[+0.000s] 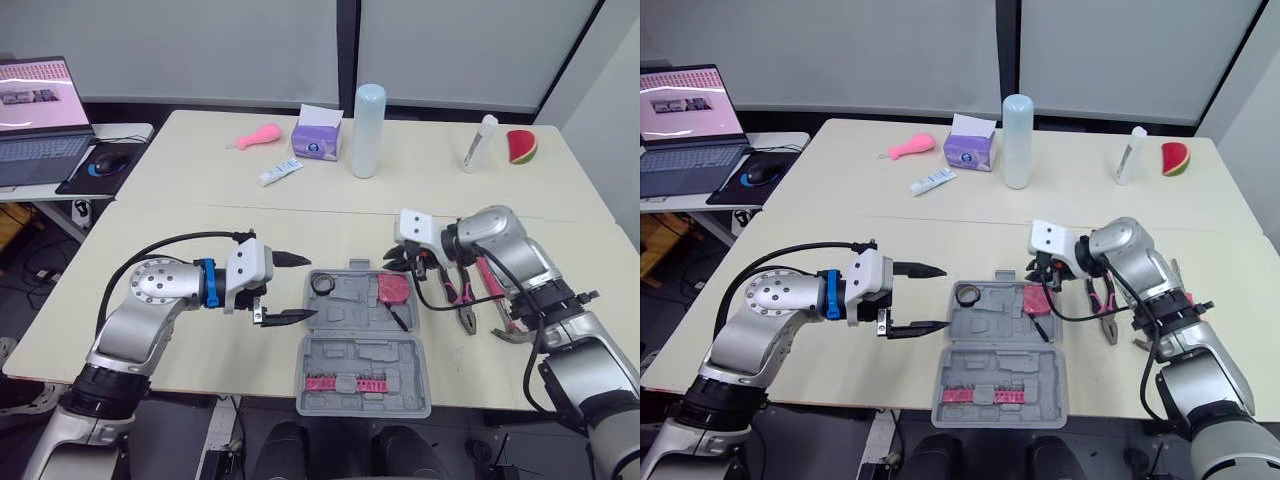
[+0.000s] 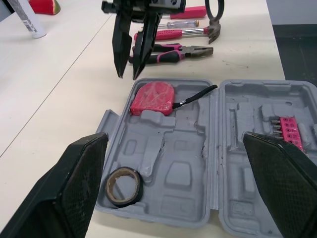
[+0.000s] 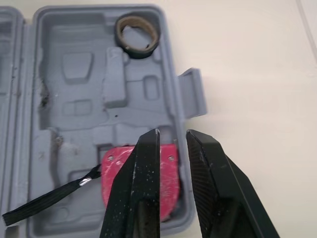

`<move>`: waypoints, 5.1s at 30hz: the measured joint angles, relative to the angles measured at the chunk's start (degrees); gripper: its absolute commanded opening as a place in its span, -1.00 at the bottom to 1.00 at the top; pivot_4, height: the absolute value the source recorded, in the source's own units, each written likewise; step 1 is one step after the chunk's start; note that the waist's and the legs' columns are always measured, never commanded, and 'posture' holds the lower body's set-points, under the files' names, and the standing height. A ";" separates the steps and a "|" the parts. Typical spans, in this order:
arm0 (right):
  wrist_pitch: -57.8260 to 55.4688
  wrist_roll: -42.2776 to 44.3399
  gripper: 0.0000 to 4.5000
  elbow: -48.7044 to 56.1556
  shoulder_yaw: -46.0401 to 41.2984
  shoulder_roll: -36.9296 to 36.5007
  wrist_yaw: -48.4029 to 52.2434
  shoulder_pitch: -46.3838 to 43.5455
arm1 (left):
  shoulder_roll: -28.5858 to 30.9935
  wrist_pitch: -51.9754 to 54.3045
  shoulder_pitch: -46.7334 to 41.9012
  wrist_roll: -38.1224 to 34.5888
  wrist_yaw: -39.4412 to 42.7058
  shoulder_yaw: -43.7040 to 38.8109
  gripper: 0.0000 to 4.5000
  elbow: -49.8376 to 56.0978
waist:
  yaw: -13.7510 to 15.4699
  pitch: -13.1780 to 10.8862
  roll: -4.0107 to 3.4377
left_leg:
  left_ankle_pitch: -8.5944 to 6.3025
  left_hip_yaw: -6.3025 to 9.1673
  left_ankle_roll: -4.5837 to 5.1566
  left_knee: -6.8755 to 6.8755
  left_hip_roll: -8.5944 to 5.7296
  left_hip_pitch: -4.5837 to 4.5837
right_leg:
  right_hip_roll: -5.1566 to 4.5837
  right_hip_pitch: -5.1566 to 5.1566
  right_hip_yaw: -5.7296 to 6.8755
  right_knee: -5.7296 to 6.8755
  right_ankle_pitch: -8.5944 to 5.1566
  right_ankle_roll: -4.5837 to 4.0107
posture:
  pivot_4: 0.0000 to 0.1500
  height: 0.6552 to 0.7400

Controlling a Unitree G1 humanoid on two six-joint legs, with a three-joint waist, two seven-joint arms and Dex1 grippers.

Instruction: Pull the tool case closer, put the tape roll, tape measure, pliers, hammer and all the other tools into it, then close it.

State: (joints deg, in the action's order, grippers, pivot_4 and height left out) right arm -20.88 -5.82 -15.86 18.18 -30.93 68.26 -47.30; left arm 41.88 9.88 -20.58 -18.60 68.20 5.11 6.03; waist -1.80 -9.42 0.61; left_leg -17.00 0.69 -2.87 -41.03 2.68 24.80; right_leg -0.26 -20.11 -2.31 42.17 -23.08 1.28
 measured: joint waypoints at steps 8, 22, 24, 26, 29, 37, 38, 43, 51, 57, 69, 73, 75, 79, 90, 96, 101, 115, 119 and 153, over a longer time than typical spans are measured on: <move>-5.44 1.72 -0.63 19.70 -7.76 -0.39 -10.82 8.93 | -0.01 -1.34 0.66 -0.59 -1.36 -3.43 1.00 -2.44 | 0.05 0.00 0.00 | 0.00 0.03 0.01 0.05 0.00 0.04 | 0.00 0.01 0.01 -0.03 0.00 0.00 | 1.00 -0.13; -6.57 8.12 -0.63 51.81 -37.60 5.24 -29.77 55.68 | -2.36 -5.28 17.88 -1.72 -11.41 -18.60 1.00 -12.42 | 0.01 0.04 0.00 | -0.04 0.11 0.07 0.19 -0.02 -0.05 | 0.04 0.12 0.00 -0.02 0.00 0.00 | 1.00 -0.13; -3.27 8.81 -0.63 52.08 -40.37 7.24 -31.39 61.19 | -2.96 -5.95 19.98 -1.66 -12.56 -19.39 1.00 -12.92 | 0.14 0.05 0.01 | -0.04 0.13 0.07 0.19 -0.02 -0.05 | 0.05 0.14 0.02 -0.03 0.00 0.00 | 1.00 -0.13; -0.04 9.43 -0.63 51.87 -42.46 9.25 -32.81 66.11 | -3.28 -7.00 21.74 -1.47 -13.48 -20.04 1.00 -13.50 | 0.14 0.06 0.01 | -0.04 0.11 0.08 0.20 -0.03 -0.05 | 0.04 0.14 0.00 -0.04 0.00 0.00 | 1.00 -0.13; 4.09 11.59 -0.42 50.93 -45.78 13.82 -35.05 72.34 | -3.98 -8.35 24.32 -1.42 -15.57 -21.61 1.00 -13.67 | 0.12 0.09 -0.01 | -0.05 0.11 0.08 0.22 -0.02 -0.08 | 0.04 0.17 -0.01 -0.05 0.00 0.00 | 1.00 -0.13; 10.68 15.37 0.32 47.03 -50.56 16.67 -36.47 81.57 | -6.07 -7.41 30.82 -1.69 -20.37 -23.35 1.00 -11.65 | 0.12 0.15 0.01 | -0.05 0.13 0.08 0.25 -0.01 -0.14 | 0.06 0.24 0.00 -0.06 -0.01 0.01 | 1.00 -0.13; 11.04 15.71 0.43 46.99 -50.55 16.79 -36.60 82.23 | -6.07 -7.26 31.30 -1.70 -20.72 -23.47 1.00 -10.90 | 0.13 0.16 0.01 | -0.05 0.12 0.08 0.25 -0.01 -0.14 | 0.06 0.26 -0.01 -0.07 -0.01 0.01 | 1.00 -0.13; 11.68 16.15 0.99 46.82 -49.68 16.70 -37.41 82.70 | -6.07 -6.55 31.92 -1.71 -21.37 -23.48 1.00 -9.63 | 0.14 0.20 0.04 | -0.06 0.12 0.08 0.27 -0.02 -0.27 | 0.06 0.41 -0.01 -0.11 -0.01 0.01 | 1.00 -0.13; 12.17 16.35 0.99 45.90 -48.90 13.10 -35.97 85.12 | -3.53 -6.91 31.36 -1.70 -17.62 -23.31 1.00 -9.26 | 0.13 0.20 0.04 | -0.06 0.08 0.08 0.29 -0.02 -0.43 | 0.07 0.55 -0.04 -0.13 -0.01 0.01 | 1.00 -0.13; 12.31 19.13 0.99 45.15 -51.31 9.35 -33.99 87.31 | -1.51 -7.32 29.73 -2.09 -14.15 -23.27 1.00 -6.60 | 0.13 0.21 0.03 | -0.07 0.07 0.09 0.34 -0.02 -0.66 | 0.08 0.79 -0.05 -0.20 -0.01 0.01 | 1.00 -0.13; 3.05 18.64 0.99 52.10 -39.44 6.54 -35.88 80.73 | 4.07 -2.61 21.62 -8.22 0.37 -14.94 1.00 4.26 | 0.17 0.21 0.03 | -0.07 -0.01 0.07 0.39 -0.04 -0.85 | 0.15 0.93 -0.16 -0.21 -0.02 0.00 | 1.00 -0.13; -1.13 16.76 0.99 52.66 -35.43 6.73 -39.51 76.60 | 5.12 -0.93 17.21 -9.48 5.15 -10.67 1.00 6.50 | 0.16 0.20 0.03 | -0.06 -0.02 0.07 0.39 -0.04 -0.84 | 0.19 0.92 -0.18 -0.22 -0.02 0.00 | 1.00 -0.13; -3.87 15.42 0.99 52.50 -33.71 7.39 -42.18 74.40 | 5.98 0.52 14.50 -9.72 7.52 -8.71 1.00 6.68 | 0.12 0.20 0.02 | -0.06 0.01 0.07 0.39 -0.02 -0.85 | 0.23 0.91 -0.17 -0.20 -0.02 0.00 | 1.00 -0.13; -6.39 13.58 0.99 51.48 -30.29 7.97 -44.94 71.54 | 6.08 2.43 10.13 -10.48 10.14 -6.44 1.00 6.93 | 0.11 0.20 0.01 | -0.06 -0.02 0.07 0.39 -0.04 -0.84 | 0.31 0.90 -0.19 -0.21 -0.02 0.01 | 1.00 -0.13; -7.31 7.16 0.99 37.55 -23.07 14.32 -54.82 58.73 | 1.83 6.04 2.29 -10.95 11.22 -1.30 1.00 7.82 | 0.14 0.18 0.01 | -0.06 -0.01 0.07 0.37 -0.06 -0.78 | 0.34 0.83 -0.20 -0.18 -0.02 0.00 | 1.00 -0.13; -7.28 6.64 0.92 32.44 -22.73 16.15 -56.97 56.03 | 0.56 7.67 0.11 -11.52 10.88 -0.59 1.00 7.86 | 0.11 0.18 0.01 | -0.06 -0.01 0.07 0.36 -0.04 -0.78 | 0.33 0.82 -0.21 -0.17 -0.02 0.00 | 1.00 -0.13; -7.25 6.89 0.26 29.87 -23.10 17.76 -58.36 53.75 | -0.45 8.50 -0.40 -11.50 9.95 0.33 1.00 7.91 | 0.04 0.18 0.00 | -0.06 0.03 0.07 0.36 -0.02 -0.78 | 0.33 0.82 -0.19 -0.16 -0.02 0.00 | 1.00 -0.13; -5.74 8.30 -0.44 27.71 -23.83 19.48 -58.89 52.94 | -0.76 8.43 -1.54 -11.04 7.58 1.12 1.00 7.90 | 0.09 0.18 0.00 | -0.06 0.02 0.07 0.35 -0.03 -0.78 | 0.32 0.82 -0.20 -0.16 -0.02 0.00 | 1.00 -0.13; -5.18 8.68 -0.44 28.41 -23.77 19.00 -58.32 53.74 | -0.76 7.48 -1.22 -10.20 7.04 1.03 1.00 7.67 | 0.09 0.16 -0.03 | -0.06 0.01 0.07 0.35 -0.04 -0.76 | 0.32 0.81 -0.20 -0.16 -0.02 0.00 | 1.00 -0.13; -15.51 6.61 -0.44 28.82 12.97 -12.59 -4.50 9.58 | 7.80 -13.90 5.16 -0.45 12.45 -4.11 1.00 -8.37 | 0.02 -0.30 -0.20 | -0.05 0.17 0.09 0.15 -0.02 -0.06 | 0.09 0.09 0.00 -0.08 -0.01 0.00 | 1.00 -0.13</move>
State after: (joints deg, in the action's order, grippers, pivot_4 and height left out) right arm -36.38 0.79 12.96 31.15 -43.52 63.76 -37.72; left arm 49.67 -4.01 -15.42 -19.06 80.65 1.00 -2.34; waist -1.78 -9.72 0.41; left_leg -17.05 0.86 -2.78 -40.88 2.66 24.74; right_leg -0.17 -20.02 -2.31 42.08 -23.10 1.28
